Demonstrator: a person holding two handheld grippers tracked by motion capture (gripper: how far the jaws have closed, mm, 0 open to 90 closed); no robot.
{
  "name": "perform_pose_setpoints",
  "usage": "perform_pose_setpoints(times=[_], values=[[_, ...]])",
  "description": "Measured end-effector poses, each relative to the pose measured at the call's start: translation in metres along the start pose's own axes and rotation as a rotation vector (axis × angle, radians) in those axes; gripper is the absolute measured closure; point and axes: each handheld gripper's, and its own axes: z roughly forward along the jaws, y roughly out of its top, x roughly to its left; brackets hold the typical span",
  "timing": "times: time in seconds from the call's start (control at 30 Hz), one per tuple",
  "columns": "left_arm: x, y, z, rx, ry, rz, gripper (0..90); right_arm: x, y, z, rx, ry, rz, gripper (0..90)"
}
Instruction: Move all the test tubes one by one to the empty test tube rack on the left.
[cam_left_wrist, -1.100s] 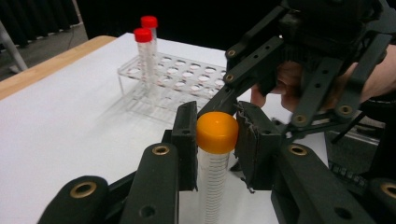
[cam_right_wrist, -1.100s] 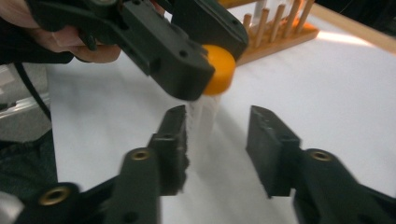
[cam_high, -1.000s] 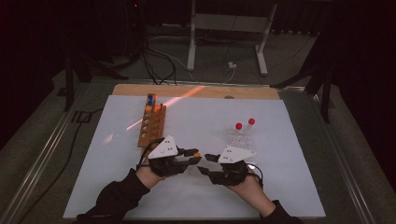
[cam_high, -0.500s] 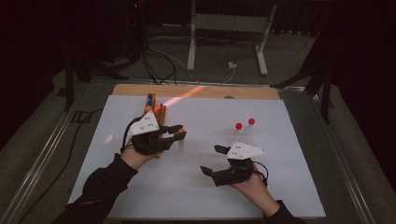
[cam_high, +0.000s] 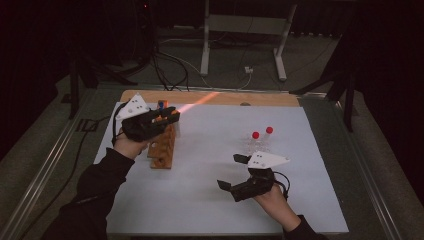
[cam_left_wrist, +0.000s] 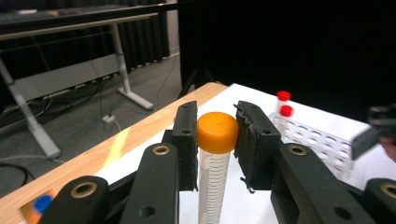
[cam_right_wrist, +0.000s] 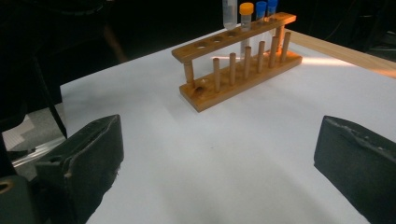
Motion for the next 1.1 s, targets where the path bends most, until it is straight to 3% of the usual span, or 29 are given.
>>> perform_pose_setpoints(times=[0.47,0.7,0.9,1.1], values=[[0.036,-0.019,-0.007,0.038,0.138,-0.024,71.6,0.001,0.000,0.000,0.003,-0.011,-0.008,1.4],[0.052,-0.031,-0.009,0.028,0.183,-0.045,71.6,0.001,-0.001,0.000,0.008,-0.013,-0.013,1.5],[0.061,-0.043,-0.007,0.024,0.192,-0.094,71.6,0.001,0.000,-0.001,0.009,-0.011,-0.012,1.5],[0.062,-0.055,-0.001,0.042,0.194,-0.104,71.6,0.000,-0.001,-0.002,0.006,-0.012,-0.014,1.5]])
